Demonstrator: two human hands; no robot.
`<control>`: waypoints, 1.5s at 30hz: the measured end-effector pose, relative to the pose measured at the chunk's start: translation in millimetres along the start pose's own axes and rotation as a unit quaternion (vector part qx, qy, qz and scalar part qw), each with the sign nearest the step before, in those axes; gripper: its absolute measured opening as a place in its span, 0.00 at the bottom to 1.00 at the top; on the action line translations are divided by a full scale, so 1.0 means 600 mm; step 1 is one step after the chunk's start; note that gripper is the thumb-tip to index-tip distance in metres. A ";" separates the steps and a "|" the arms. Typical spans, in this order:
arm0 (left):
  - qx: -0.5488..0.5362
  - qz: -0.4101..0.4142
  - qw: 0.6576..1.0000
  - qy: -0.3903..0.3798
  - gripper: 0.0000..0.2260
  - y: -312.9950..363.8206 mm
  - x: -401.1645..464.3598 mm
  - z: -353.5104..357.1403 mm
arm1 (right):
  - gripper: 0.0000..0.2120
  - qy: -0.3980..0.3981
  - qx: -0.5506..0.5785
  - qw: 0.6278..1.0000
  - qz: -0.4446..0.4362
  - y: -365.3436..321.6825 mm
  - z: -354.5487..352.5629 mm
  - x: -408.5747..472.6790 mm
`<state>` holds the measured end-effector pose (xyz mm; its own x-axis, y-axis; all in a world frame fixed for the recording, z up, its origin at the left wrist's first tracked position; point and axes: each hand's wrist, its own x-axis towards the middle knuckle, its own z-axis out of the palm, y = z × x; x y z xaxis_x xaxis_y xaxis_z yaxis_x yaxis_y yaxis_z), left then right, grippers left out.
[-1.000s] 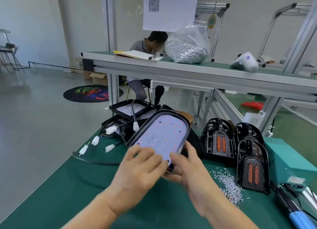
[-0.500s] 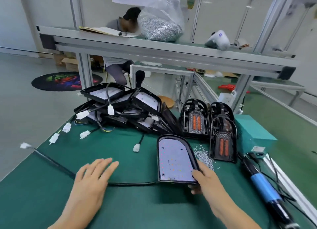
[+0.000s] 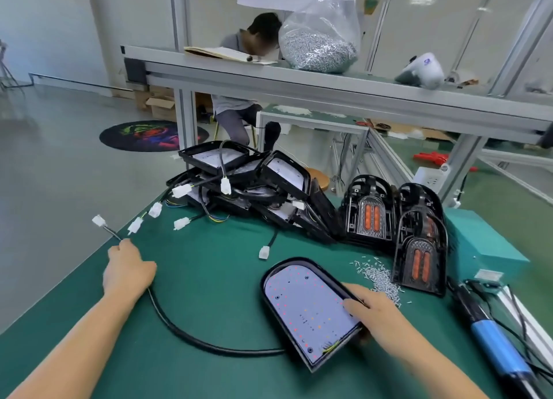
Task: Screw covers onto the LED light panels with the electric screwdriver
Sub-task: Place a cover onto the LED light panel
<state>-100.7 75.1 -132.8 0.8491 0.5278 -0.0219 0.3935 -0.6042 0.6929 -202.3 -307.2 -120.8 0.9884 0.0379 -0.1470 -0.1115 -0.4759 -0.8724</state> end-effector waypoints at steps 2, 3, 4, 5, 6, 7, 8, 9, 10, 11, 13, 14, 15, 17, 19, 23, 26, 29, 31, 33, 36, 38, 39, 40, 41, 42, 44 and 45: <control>-0.060 -0.013 0.998 0.016 0.13 -0.014 0.009 0.000 | 0.15 0.018 0.019 0.999 0.024 -0.005 0.007 0.008; -0.088 -0.016 0.996 0.029 0.16 -0.023 0.009 -0.001 | 0.14 0.026 0.038 0.998 0.037 -0.005 0.010 0.011; -0.090 -0.014 0.995 0.038 0.19 -0.031 0.006 -0.001 | 0.14 0.033 0.055 0.997 0.047 -0.005 0.012 0.013; -0.068 -0.006 0.997 0.042 0.19 -0.036 0.001 -0.003 | 0.13 0.037 0.069 0.995 0.054 -0.005 0.014 0.014; -0.026 -0.005 0.999 0.038 0.20 -0.037 -0.005 -0.007 | 0.13 0.039 0.078 0.994 0.059 -0.005 0.017 0.015; 0.030 -0.007 0.999 0.027 0.21 -0.036 -0.009 -0.012 | 0.13 0.040 0.083 0.994 0.062 -0.006 0.019 0.016; 0.078 -0.008 0.997 0.015 0.18 -0.034 -0.010 -0.018 | 0.13 0.040 0.085 0.993 0.065 -0.006 0.020 0.017; 0.107 -0.008 0.994 0.003 0.13 -0.032 -0.006 -0.023 | 0.13 0.039 0.083 0.994 0.067 -0.007 0.020 0.018; 0.116 -0.013 0.993 -0.012 0.08 -0.030 0.003 -0.029 | 0.13 0.037 0.081 0.994 0.068 -0.007 0.020 0.017; 0.115 -0.019 0.993 -0.031 0.06 -0.030 0.014 -0.034 | 0.12 0.033 0.078 0.994 0.068 -0.007 0.019 0.016; 0.092 -0.019 0.994 -0.058 0.08 -0.042 0.033 -0.042 | 0.13 0.024 0.077 0.994 0.068 -0.002 0.014 0.013; 0.065 -0.011 0.996 -0.066 0.08 -0.054 0.040 -0.045 | 0.13 0.021 0.076 0.995 0.069 0.002 0.012 0.011; 0.044 0.001 0.997 -0.067 0.06 -0.070 0.045 -0.047 | 0.13 0.018 0.076 0.994 0.070 0.005 0.011 0.009; 0.049 0.045 0.996 -0.055 0.11 -0.106 0.050 -0.049 | 0.12 0.015 0.080 0.994 0.074 0.012 0.010 0.006; 0.106 0.116 0.987 -0.045 0.16 -0.141 0.060 -0.047 | 0.12 0.016 0.084 0.993 0.079 0.014 0.011 0.007; 0.212 0.279 0.936 0.038 0.19 -0.097 0.032 -0.038 | 0.11 0.015 0.092 0.992 0.083 0.011 0.014 0.013; 0.274 0.342 0.894 0.099 0.19 -0.033 -0.010 -0.032 | 0.10 0.014 0.089 0.992 0.084 0.007 0.017 0.014; 0.330 0.326 0.883 0.069 0.23 0.009 -0.016 -0.014 | 0.08 0.018 0.063 0.994 0.083 0.004 0.024 0.012; 0.363 0.306 0.880 0.003 0.24 0.020 -0.009 0.003 | 0.07 0.023 0.050 0.995 0.088 0.004 0.031 0.011; 0.374 0.278 0.883 -0.051 0.23 0.019 0.002 0.016 | 0.08 0.026 0.045 0.994 0.091 0.005 0.038 0.009; 0.275 0.274 0.921 -0.026 0.16 0.025 -0.002 0.035 | 0.09 0.029 0.022 0.995 0.094 0.008 0.039 0.006; 0.163 0.282 0.945 -0.014 0.08 0.047 -0.038 0.048 | 0.07 0.031 -0.003 0.996 0.087 0.009 0.036 0.006; 0.114 0.273 0.954 -0.054 0.08 0.066 -0.063 0.057 | 0.06 0.032 -0.021 0.996 0.081 0.007 0.035 0.007; 0.060 0.241 0.961 -0.120 0.11 0.087 -0.091 0.066 | 0.06 0.035 -0.042 0.996 0.075 0.004 0.033 0.009; -0.006 0.190 0.962 -0.197 0.13 0.109 -0.117 0.077 | 0.08 0.039 -0.068 0.994 0.070 0.001 0.031 0.011; -0.069 0.132 0.953 -0.262 0.14 0.130 -0.139 0.089 | 0.11 0.043 -0.095 0.993 0.061 -0.003 0.029 0.013; -0.139 0.056 0.928 -0.342 0.15 0.164 -0.163 0.112 | 0.13 0.069 -0.142 0.987 0.029 -0.010 0.019 0.021; -0.166 0.028 0.916 -0.365 0.15 0.174 -0.169 0.122 | 0.10 0.104 -0.156 0.982 0.020 -0.009 0.011 0.027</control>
<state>-120.0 -85.1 -111.2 0.9218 -0.1119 -0.3713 0.3155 -0.3402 0.8858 -186.5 -298.3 -121.5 0.9873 -0.1501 -0.0517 -0.1451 -0.7213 -0.6772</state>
